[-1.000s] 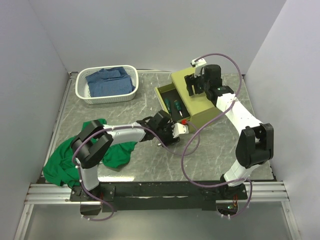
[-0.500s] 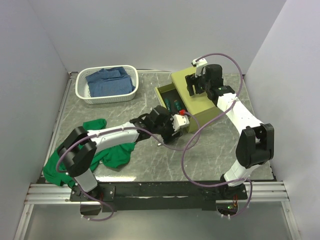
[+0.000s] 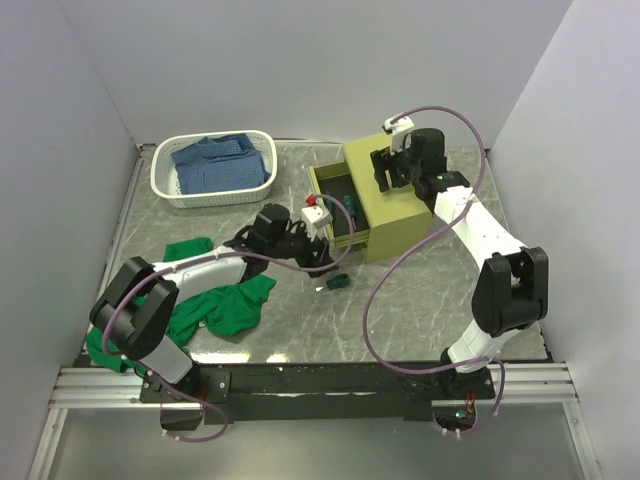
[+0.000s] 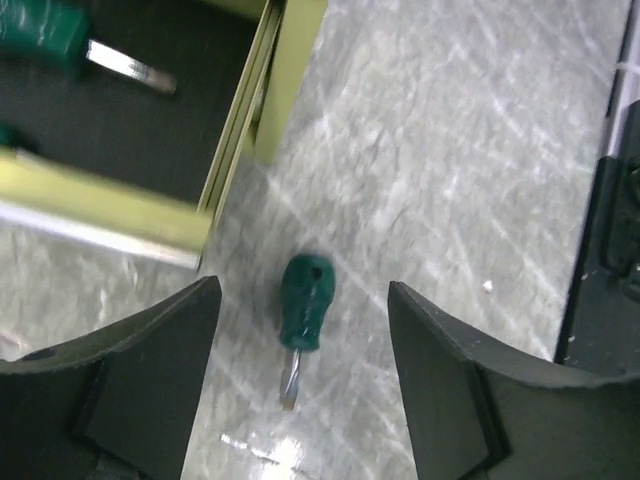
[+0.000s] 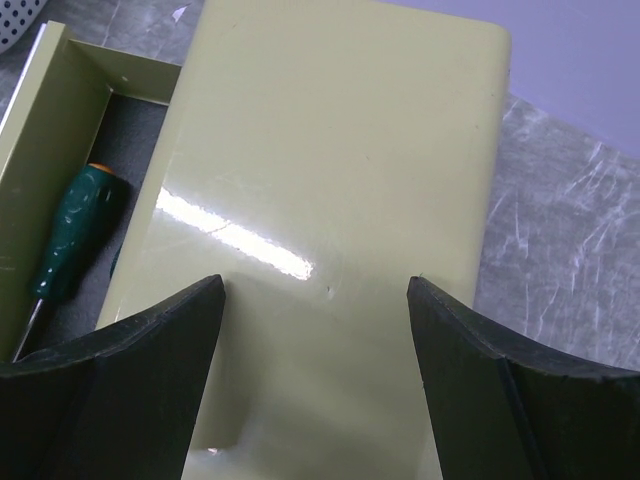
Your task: Sort the tools into containers
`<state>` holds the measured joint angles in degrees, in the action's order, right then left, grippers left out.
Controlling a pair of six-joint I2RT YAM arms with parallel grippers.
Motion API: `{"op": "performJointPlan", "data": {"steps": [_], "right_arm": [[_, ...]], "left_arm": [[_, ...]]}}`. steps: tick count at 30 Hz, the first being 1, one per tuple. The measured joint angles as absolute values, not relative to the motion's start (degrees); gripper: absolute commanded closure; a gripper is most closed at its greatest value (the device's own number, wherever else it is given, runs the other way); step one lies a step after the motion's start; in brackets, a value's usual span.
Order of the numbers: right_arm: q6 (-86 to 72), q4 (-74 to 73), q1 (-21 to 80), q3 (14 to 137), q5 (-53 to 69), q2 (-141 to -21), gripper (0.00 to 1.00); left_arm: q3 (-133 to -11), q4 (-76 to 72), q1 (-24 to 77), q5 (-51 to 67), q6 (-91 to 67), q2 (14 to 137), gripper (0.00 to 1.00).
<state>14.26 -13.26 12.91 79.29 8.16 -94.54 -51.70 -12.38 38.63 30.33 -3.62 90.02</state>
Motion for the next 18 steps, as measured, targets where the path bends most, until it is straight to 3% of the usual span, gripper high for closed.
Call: {"op": "performJointPlan", "data": {"steps": [11,18], "right_arm": [[14.92,-12.21,12.91,78.3,7.79,-94.15,0.18],[14.96,-12.25,13.15,78.26,6.94,-94.06,0.18]], "left_arm": [[-46.87,-13.8,37.08,37.1,-3.66,88.99,0.25],[-41.54,-17.15,41.87,31.22,5.08,86.83,0.26]]}}
